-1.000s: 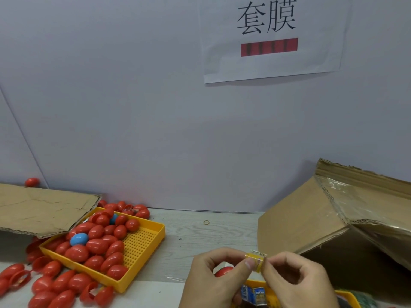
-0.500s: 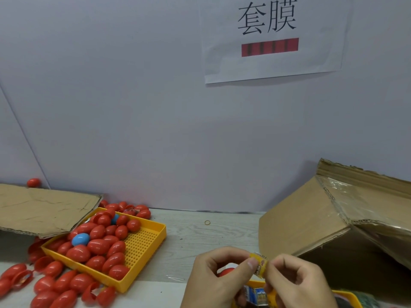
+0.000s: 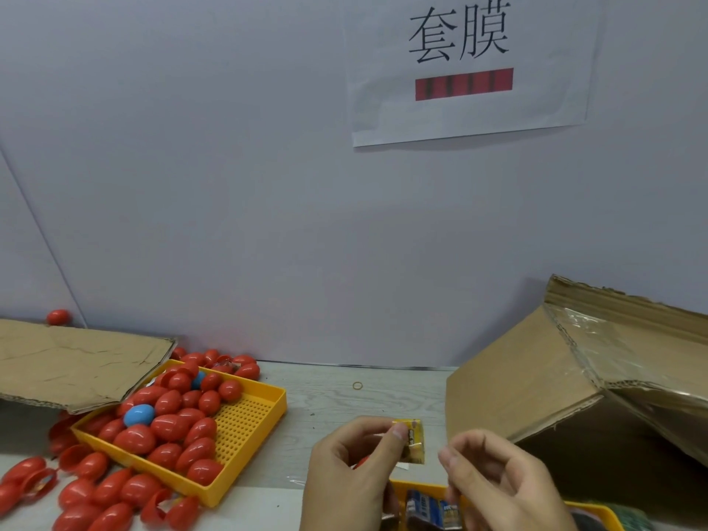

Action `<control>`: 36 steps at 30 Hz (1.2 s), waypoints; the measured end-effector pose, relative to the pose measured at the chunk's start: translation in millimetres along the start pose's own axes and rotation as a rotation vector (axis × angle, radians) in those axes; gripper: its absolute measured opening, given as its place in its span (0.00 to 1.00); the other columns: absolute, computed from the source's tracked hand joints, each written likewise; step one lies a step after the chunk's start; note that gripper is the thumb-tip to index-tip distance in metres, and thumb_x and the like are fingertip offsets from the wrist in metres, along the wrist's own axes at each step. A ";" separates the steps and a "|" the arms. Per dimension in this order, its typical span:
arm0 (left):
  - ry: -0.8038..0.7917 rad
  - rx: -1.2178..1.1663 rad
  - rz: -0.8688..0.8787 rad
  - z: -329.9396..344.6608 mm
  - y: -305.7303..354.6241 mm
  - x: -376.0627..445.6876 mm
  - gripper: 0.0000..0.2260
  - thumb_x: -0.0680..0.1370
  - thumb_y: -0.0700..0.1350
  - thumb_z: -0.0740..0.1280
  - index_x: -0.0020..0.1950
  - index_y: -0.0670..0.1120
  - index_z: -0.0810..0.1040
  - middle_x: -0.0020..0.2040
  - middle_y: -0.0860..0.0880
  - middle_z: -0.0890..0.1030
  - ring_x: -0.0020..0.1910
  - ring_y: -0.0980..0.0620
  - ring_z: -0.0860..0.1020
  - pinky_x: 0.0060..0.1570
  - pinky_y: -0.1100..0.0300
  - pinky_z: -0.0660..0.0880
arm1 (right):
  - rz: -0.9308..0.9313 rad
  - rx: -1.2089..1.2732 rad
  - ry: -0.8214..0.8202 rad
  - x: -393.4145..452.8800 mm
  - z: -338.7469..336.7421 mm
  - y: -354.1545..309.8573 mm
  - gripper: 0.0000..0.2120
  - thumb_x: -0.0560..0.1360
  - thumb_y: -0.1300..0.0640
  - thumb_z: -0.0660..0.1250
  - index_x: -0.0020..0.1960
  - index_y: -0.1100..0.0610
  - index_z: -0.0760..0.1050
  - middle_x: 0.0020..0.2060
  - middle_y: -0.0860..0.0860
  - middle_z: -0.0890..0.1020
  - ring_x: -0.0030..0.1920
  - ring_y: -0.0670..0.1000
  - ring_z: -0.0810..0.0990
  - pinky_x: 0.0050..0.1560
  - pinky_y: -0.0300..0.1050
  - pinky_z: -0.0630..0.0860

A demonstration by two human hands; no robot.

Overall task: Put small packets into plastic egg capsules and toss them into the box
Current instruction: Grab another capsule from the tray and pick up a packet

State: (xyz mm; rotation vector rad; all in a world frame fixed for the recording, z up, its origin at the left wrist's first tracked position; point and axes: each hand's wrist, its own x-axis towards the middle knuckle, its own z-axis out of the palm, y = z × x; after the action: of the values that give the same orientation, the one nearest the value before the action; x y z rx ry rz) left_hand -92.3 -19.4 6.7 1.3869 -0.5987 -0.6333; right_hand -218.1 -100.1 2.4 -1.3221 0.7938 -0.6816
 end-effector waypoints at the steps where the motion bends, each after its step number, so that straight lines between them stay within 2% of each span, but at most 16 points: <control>1: 0.016 0.008 -0.001 -0.3 -0.8 0.5 0.07 0.74 0.40 0.73 0.35 0.48 0.85 0.33 0.43 0.84 0.20 0.50 0.71 0.22 0.64 0.68 | -0.017 0.011 -0.016 -0.7 0.5 0.1 0.06 0.66 0.60 0.75 0.40 0.61 0.81 0.28 0.57 0.80 0.24 0.49 0.76 0.24 0.37 0.71; 5: -0.007 0.028 -0.025 2.8 -1.7 -0.8 0.07 0.73 0.39 0.74 0.35 0.45 0.85 0.33 0.42 0.84 0.21 0.53 0.72 0.26 0.63 0.69 | -0.077 -0.007 -0.087 -2.9 2.1 -2.3 0.13 0.57 0.51 0.75 0.42 0.50 0.85 0.33 0.56 0.83 0.31 0.48 0.81 0.31 0.34 0.73; 10: -0.061 0.148 -0.013 6.1 -1.6 -4.2 0.04 0.74 0.41 0.73 0.39 0.44 0.85 0.36 0.42 0.85 0.24 0.59 0.74 0.30 0.66 0.70 | -0.099 -0.055 -0.048 -2.2 4.0 -3.1 0.12 0.55 0.50 0.75 0.39 0.46 0.84 0.35 0.55 0.85 0.32 0.46 0.83 0.30 0.32 0.73; 14: -0.089 0.178 -0.010 6.5 -0.9 -3.5 0.04 0.74 0.42 0.74 0.39 0.44 0.85 0.38 0.42 0.85 0.26 0.59 0.76 0.30 0.67 0.71 | -0.096 -0.066 0.003 -1.4 5.0 1.9 0.09 0.56 0.49 0.75 0.36 0.41 0.84 0.35 0.52 0.86 0.38 0.48 0.85 0.39 0.36 0.76; 17: -0.108 0.171 0.005 7.7 -2.0 -4.1 0.05 0.74 0.42 0.73 0.39 0.44 0.85 0.37 0.43 0.85 0.25 0.59 0.75 0.28 0.68 0.70 | -0.097 -0.096 0.006 1.7 3.2 7.2 0.08 0.65 0.59 0.77 0.35 0.45 0.85 0.34 0.53 0.86 0.39 0.50 0.85 0.41 0.36 0.76; 19: -0.080 0.150 0.019 8.6 -3.1 -3.8 0.06 0.74 0.43 0.73 0.37 0.44 0.85 0.36 0.44 0.85 0.23 0.56 0.73 0.27 0.66 0.69 | -0.102 -0.094 0.047 4.7 0.4 10.8 0.07 0.68 0.64 0.76 0.34 0.54 0.85 0.31 0.54 0.85 0.33 0.48 0.83 0.35 0.32 0.75; 22: 0.013 0.065 0.028 6.3 -4.2 -0.5 0.12 0.75 0.44 0.72 0.33 0.43 0.83 0.29 0.45 0.82 0.18 0.51 0.70 0.22 0.65 0.66 | -0.093 -0.077 0.126 5.3 -2.3 10.8 0.05 0.69 0.64 0.75 0.34 0.61 0.83 0.23 0.53 0.79 0.22 0.42 0.75 0.27 0.32 0.70; 24: 0.053 0.055 0.038 3.5 -5.0 1.7 0.17 0.77 0.46 0.70 0.29 0.43 0.81 0.24 0.45 0.76 0.18 0.52 0.69 0.22 0.65 0.66 | -0.086 -0.075 0.146 5.1 -2.5 9.0 0.05 0.70 0.64 0.74 0.35 0.61 0.82 0.23 0.54 0.78 0.21 0.44 0.74 0.28 0.36 0.70; 26: 0.088 0.060 0.022 1.5 -5.2 3.0 0.18 0.77 0.47 0.68 0.28 0.44 0.80 0.23 0.46 0.72 0.20 0.53 0.68 0.23 0.66 0.66 | -0.078 -0.076 0.152 4.0 -2.1 6.8 0.05 0.71 0.64 0.73 0.36 0.62 0.82 0.23 0.55 0.78 0.22 0.47 0.73 0.32 0.41 0.69; 29: 0.112 -0.032 -0.051 3.5 -7.6 5.3 0.10 0.78 0.37 0.67 0.37 0.42 0.82 0.27 0.46 0.74 0.24 0.52 0.71 0.25 0.61 0.69 | -0.060 -0.070 0.153 2.8 -0.8 5.3 0.05 0.71 0.65 0.72 0.37 0.64 0.81 0.23 0.56 0.78 0.22 0.48 0.73 0.33 0.44 0.68; 31: 0.132 -0.096 -0.088 6.6 -10.1 6.3 0.10 0.77 0.30 0.62 0.46 0.41 0.80 0.32 0.44 0.76 0.26 0.53 0.75 0.28 0.57 0.72 | -0.048 -0.066 0.153 2.7 -0.6 4.9 0.05 0.72 0.65 0.72 0.37 0.63 0.81 0.23 0.57 0.78 0.23 0.49 0.73 0.33 0.44 0.67; 34: 0.140 -0.106 -0.067 10.1 -13.9 6.0 0.09 0.78 0.30 0.63 0.50 0.43 0.78 0.36 0.43 0.79 0.26 0.54 0.79 0.33 0.56 0.77 | -0.040 -0.065 0.155 3.2 -0.8 5.1 0.05 0.72 0.64 0.72 0.37 0.62 0.81 0.24 0.59 0.78 0.24 0.53 0.72 0.31 0.45 0.67; 36: 0.129 -0.142 -0.053 11.3 -12.1 4.4 0.07 0.78 0.32 0.65 0.51 0.42 0.78 0.35 0.43 0.82 0.27 0.52 0.80 0.30 0.59 0.78 | -0.039 -0.064 0.156 3.9 -1.1 5.0 0.04 0.72 0.63 0.72 0.38 0.62 0.82 0.24 0.59 0.78 0.25 0.55 0.71 0.31 0.45 0.67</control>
State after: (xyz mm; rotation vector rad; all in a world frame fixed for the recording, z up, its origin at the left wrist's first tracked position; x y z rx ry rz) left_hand -98.0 -31.3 -4.2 1.3032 -0.4077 -0.6124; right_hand -216.9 -103.2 -3.1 -1.3569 0.9240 -0.8032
